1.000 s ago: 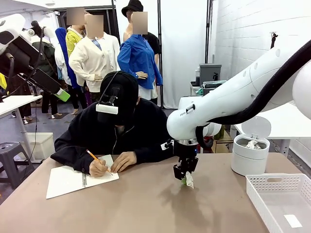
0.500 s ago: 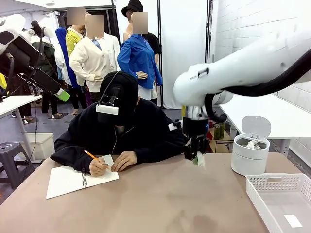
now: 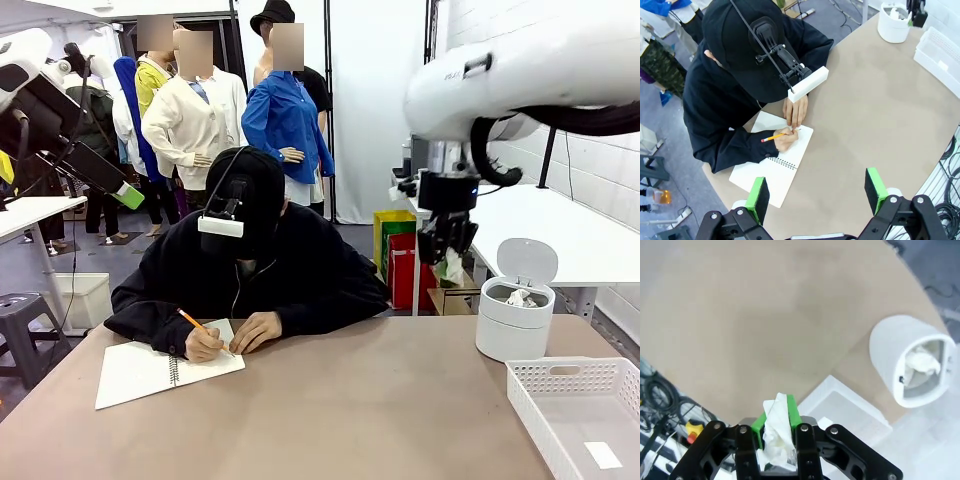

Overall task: Sort the paper based on its condition.
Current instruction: If a person hands you a paper, place it in the Organizing basket , and if it's crumpled, put it in the Trash can.

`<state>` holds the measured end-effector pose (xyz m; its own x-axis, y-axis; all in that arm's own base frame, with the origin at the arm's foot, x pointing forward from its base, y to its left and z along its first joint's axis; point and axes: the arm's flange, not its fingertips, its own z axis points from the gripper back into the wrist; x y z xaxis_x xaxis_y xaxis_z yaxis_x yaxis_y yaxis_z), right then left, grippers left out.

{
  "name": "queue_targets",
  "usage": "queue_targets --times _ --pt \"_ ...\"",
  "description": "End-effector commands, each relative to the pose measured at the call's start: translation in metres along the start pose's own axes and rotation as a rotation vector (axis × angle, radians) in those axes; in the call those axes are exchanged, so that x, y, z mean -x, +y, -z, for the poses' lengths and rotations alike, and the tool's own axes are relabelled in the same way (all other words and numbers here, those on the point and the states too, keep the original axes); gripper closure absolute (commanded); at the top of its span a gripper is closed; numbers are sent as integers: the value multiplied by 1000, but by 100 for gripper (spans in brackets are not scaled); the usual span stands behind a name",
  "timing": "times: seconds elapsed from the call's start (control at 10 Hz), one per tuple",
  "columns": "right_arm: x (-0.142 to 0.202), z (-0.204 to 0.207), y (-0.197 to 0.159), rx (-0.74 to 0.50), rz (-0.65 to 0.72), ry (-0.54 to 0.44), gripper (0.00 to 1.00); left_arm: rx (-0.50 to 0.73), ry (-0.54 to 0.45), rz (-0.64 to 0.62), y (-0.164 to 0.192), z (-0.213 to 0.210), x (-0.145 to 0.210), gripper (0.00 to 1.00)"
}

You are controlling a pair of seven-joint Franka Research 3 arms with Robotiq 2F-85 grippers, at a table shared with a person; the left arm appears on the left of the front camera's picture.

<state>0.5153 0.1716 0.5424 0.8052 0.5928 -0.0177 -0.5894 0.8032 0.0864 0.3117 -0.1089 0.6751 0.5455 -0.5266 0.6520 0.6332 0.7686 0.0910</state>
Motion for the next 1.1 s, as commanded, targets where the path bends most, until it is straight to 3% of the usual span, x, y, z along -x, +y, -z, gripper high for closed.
queue_targets --times 0.0,0.3,0.6,0.8,1.0 --pt "12 -12 -18 7 115 -60 98 1 -3 -2 1 -1 0 0" --pt "24 -20 -76 5 380 -119 98 1 -3 -2 1 -1 0 0" --pt "20 -3 -134 36 516 -154 98 1 -3 -2 1 -1 0 0" --pt "11 4 -140 3 552 -136 98 1 -3 -2 1 -1 0 0" --pt "29 5 -144 21 505 -142 98 1 -3 -2 1 -1 0 0"
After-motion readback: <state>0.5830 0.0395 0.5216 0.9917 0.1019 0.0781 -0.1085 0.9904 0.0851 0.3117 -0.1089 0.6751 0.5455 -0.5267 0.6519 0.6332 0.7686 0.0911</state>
